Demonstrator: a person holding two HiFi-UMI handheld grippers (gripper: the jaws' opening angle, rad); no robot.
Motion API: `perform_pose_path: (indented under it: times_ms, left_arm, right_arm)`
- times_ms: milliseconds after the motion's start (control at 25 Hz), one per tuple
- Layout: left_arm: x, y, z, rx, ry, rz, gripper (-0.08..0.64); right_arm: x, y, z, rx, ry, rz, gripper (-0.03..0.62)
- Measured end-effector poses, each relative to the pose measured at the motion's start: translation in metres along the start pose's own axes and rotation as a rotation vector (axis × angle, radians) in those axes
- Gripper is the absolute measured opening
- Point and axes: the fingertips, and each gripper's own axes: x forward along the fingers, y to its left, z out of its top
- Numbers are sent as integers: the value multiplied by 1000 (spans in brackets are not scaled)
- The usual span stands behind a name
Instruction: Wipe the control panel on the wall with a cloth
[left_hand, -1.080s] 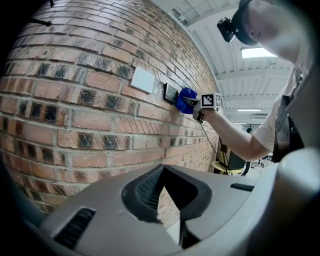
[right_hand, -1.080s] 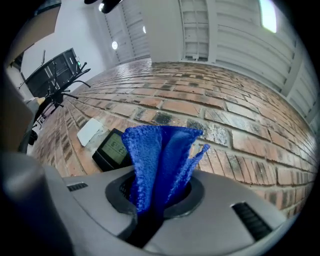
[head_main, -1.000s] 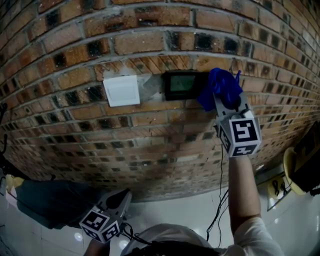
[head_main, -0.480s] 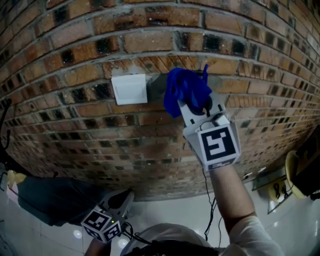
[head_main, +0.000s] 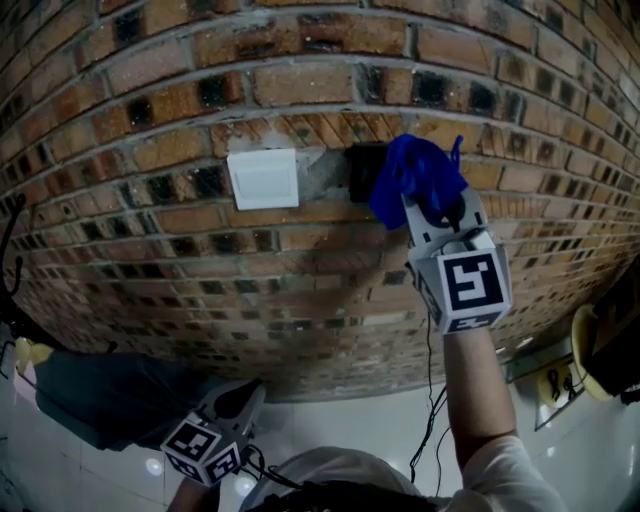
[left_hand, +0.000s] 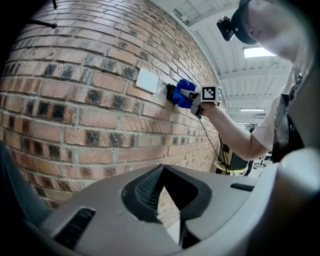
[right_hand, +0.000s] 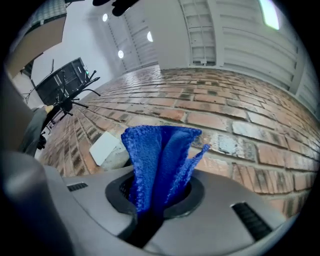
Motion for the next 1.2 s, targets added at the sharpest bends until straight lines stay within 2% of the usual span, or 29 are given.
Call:
perform_pose_path:
  times_ms: [120,280,400,520,640,760,920,1040,1200]
  left_arm:
    - [4,-5,4,3,-2,-12,2]
    - [9,-11,4,0,1,-23,2]
    - [12,-17,4,3,2,-40,2]
    - [11,-18,5,2,-3,-41,2]
    - [8,-12,2,-12,-3,-30,2]
    - [6,-10,-1,-11,-5,-30,2]
    - [1,-12,-1,-9,-9,-25,2]
    - [-6,-6,-4,-17,-9,-2,3]
    - [-15,1,-8,-31,-15,24,2]
  right_arm:
    - [-14,-33,-14,-29,15,-51,89]
    - [-26,-67,-40,-13,66,-111,89]
    - [-24,-75,-52,-4,78,-108,89]
    - [-26,-74,-45,-7,72,-111,89]
    - [-35,-52,-11,-17,4,-96,89]
    - [-21,0,16,-35,-43,21,89]
    - [11,52,18,-25,-23,123,89]
    - [30,70,21,-27,-37,153,89]
    - [32,66,19,-36,-42,147,89]
